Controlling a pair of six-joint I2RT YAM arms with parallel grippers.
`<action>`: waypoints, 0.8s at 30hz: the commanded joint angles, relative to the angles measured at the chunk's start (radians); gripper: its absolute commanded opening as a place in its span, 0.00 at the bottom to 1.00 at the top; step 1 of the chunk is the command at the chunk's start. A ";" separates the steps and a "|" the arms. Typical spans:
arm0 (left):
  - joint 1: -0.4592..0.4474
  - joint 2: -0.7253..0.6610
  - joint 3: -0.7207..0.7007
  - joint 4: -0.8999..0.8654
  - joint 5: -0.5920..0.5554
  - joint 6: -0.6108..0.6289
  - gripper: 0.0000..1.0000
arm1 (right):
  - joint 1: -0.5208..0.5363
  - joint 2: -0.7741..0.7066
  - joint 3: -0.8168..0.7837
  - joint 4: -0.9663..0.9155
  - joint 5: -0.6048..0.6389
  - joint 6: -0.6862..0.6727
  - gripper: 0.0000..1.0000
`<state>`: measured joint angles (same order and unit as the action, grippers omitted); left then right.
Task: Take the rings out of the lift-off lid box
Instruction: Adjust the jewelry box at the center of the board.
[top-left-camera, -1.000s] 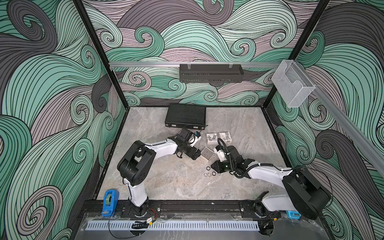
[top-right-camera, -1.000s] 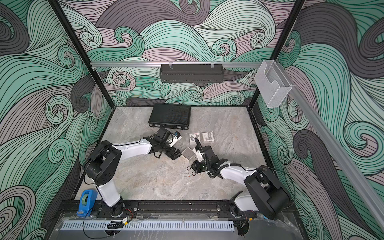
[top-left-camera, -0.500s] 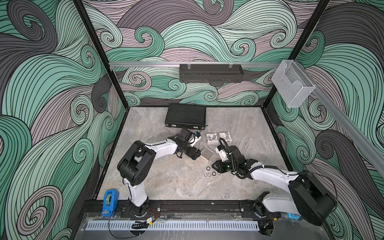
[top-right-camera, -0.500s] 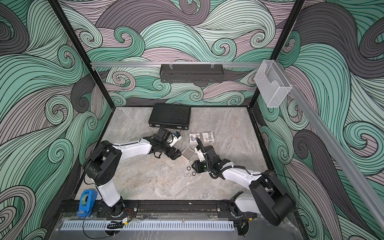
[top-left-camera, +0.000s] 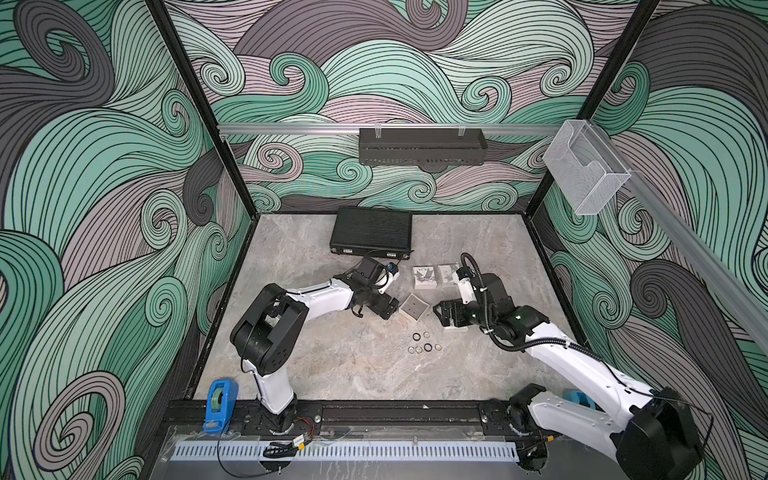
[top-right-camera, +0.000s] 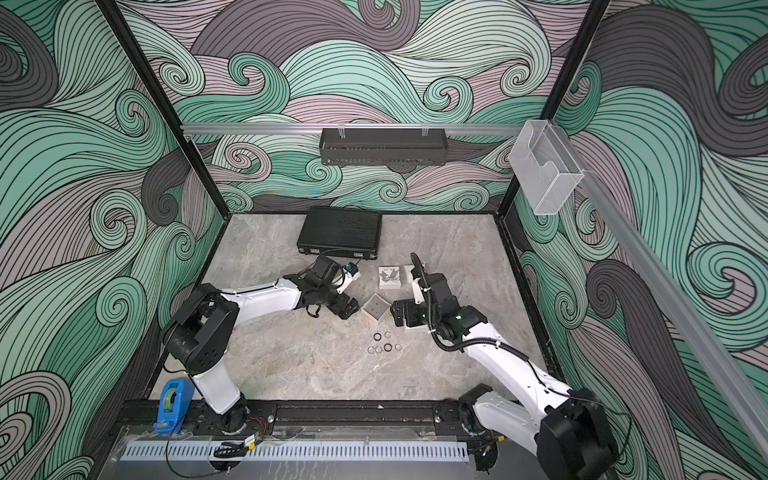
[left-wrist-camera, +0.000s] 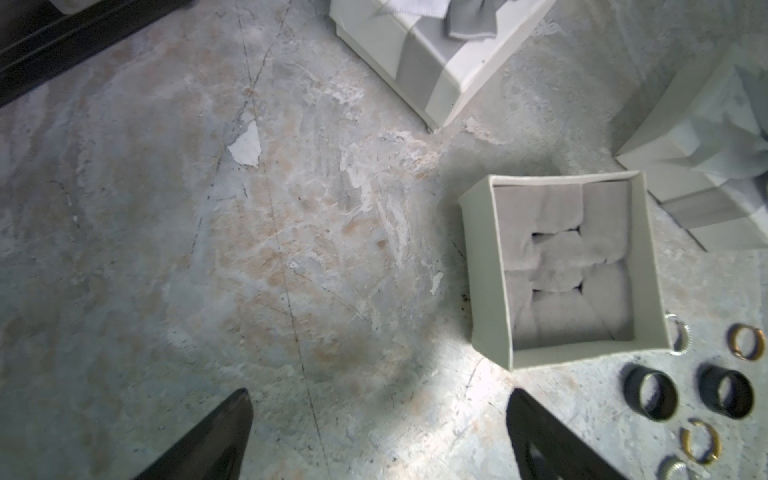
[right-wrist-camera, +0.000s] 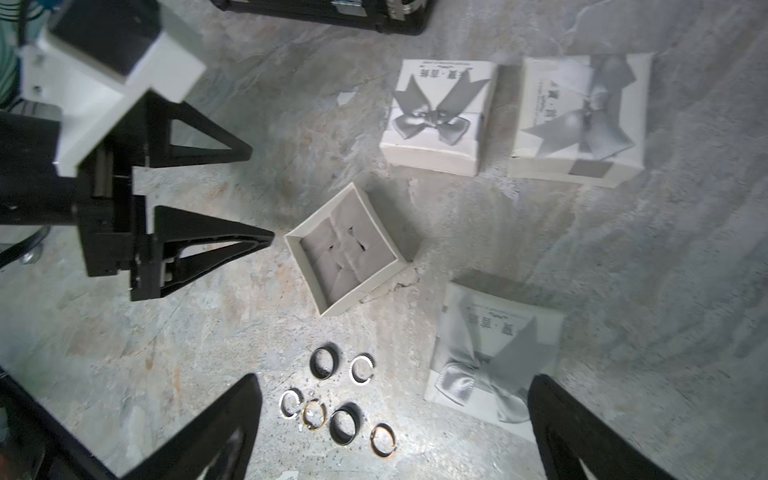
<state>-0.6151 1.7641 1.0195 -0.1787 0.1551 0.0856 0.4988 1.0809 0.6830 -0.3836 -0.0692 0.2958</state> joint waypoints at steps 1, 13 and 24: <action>0.009 0.053 0.045 -0.008 -0.023 0.009 0.96 | -0.022 0.039 0.012 -0.113 0.098 0.008 0.99; 0.009 0.127 0.116 -0.029 0.021 0.030 0.96 | -0.029 0.136 0.012 -0.080 0.099 0.016 0.99; -0.061 0.127 0.110 -0.039 0.029 -0.002 0.96 | -0.029 0.174 0.025 -0.063 0.089 0.021 0.99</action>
<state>-0.6544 1.8832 1.1057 -0.1894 0.1658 0.0975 0.4717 1.2449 0.6842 -0.4549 0.0086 0.3069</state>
